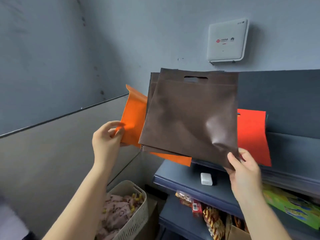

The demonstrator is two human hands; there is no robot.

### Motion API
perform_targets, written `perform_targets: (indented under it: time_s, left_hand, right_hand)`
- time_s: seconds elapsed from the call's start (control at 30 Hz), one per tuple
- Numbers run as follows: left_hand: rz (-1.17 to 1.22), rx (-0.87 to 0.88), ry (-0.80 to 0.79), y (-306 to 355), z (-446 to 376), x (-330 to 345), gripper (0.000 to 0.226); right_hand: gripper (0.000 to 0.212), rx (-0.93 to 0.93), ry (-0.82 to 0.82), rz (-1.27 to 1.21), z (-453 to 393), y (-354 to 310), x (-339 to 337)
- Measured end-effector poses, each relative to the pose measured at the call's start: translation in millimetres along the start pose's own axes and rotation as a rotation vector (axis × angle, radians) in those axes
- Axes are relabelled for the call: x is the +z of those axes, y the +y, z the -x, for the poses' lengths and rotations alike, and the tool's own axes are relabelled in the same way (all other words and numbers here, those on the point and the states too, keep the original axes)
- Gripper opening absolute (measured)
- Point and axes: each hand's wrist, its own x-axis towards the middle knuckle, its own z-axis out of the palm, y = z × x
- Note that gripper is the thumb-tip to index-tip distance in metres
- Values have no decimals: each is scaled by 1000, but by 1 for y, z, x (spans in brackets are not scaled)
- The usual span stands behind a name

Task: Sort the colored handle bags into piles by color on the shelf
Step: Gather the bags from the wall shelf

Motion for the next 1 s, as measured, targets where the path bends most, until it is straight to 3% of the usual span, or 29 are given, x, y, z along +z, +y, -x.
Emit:
perform_targets:
  time_s: [0.2,0.57,0.73,1.0]
  left_hand:
    - [54,8,286,23,14,-124,22]
    - [-130,163,768,85,84,-358,21]
    - [-198,170,885,99,127,-437,18]
    - [-238,97,981,95,191,-528,15]
  right_hand:
    - [31,174,-204,-172,51,28,78]
    - [41,367,-638,-222,186,62,221]
    - [30,402,-736,-228,249,67,274]
    - [28,404,-767,20,298,87,311]
